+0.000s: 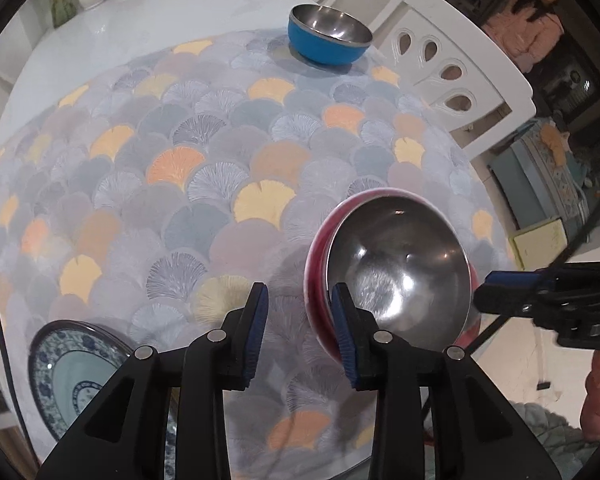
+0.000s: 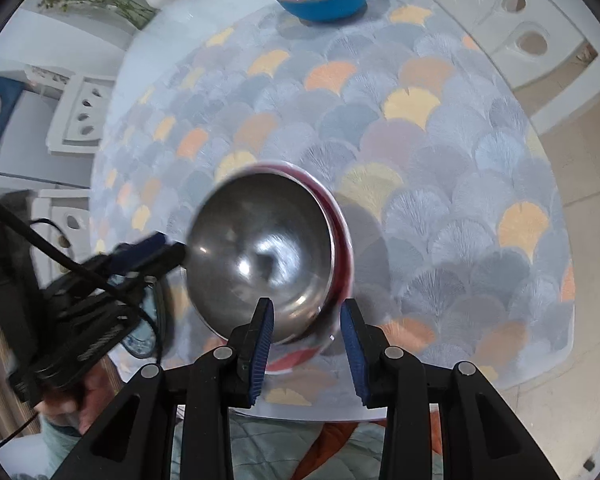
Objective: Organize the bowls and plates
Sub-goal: 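Carry the red steel bowl and lower it into the pink bowl, then open both grippers and move them to the blue-bottomed steel bowl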
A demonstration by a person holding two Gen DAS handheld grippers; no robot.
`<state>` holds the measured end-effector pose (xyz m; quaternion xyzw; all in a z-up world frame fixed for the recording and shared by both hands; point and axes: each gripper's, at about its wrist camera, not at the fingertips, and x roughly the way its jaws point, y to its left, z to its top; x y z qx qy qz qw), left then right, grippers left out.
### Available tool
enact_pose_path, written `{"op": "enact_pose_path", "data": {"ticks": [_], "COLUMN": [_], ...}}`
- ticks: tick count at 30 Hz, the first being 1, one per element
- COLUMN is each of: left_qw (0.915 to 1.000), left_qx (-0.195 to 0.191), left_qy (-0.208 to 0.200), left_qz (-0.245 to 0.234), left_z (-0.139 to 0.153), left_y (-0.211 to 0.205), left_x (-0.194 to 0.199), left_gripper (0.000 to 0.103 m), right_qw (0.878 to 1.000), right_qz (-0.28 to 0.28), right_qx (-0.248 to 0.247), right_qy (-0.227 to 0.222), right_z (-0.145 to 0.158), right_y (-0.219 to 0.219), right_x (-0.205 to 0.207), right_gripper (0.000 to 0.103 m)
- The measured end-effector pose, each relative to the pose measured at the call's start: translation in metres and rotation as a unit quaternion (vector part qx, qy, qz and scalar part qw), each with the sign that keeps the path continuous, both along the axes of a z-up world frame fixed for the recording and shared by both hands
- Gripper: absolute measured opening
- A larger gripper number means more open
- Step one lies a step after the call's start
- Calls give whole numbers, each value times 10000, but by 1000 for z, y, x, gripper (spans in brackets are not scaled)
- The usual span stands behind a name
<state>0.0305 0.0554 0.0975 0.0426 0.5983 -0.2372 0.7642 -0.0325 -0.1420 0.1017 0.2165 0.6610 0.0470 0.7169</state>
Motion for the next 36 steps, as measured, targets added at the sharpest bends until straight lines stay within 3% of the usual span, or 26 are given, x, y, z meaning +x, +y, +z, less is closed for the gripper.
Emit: {"op": "enact_pose_path", "data": {"ticks": [5, 9, 13, 16, 18, 21, 23, 29, 36], "left_qw": [9989, 9941, 9888, 9872, 9874, 9880, 9887, 9904, 9924], "left_qx": [-113, -150, -457, -651, -764, -895, -937, -1011, -1012], "left_qy": [-382, -1005, -1402, -1454, -1382, -1245, -1115, -661, -122], "left_qz": [-238, -382, -214, -65, 32, 206, 344, 673, 683], "left_z": [28, 69, 101, 111, 111, 102, 93, 54, 0], "left_y": [-6, -15, -25, -38, -44, -51, -54, -70, -102], "left_x": [9, 35, 64, 88, 105, 132, 150, 210, 265], "left_gripper": [28, 29, 30, 31, 40, 54, 57, 55, 47], "right_qw": [9975, 9914, 9825, 9773, 9753, 9746, 9758, 9836, 9907], "right_qz": [58, 73, -90, -211, -263, -364, -465, -770, -635], "right_qx": [53, -38, -68, -62, -55, -64, -60, 102, 20], "right_qy": [-700, -1308, -1859, -2107, -2192, -2207, -2136, -1628, -1203], "right_z": [43, 78, 110, 123, 127, 121, 109, 53, -14], "right_y": [-9, -21, -43, -60, -71, -90, -103, -135, -134], "right_x": [12, 29, 53, 72, 87, 110, 127, 192, 262], "right_gripper": [34, 34, 44, 47, 48, 54, 54, 55, 54]}}
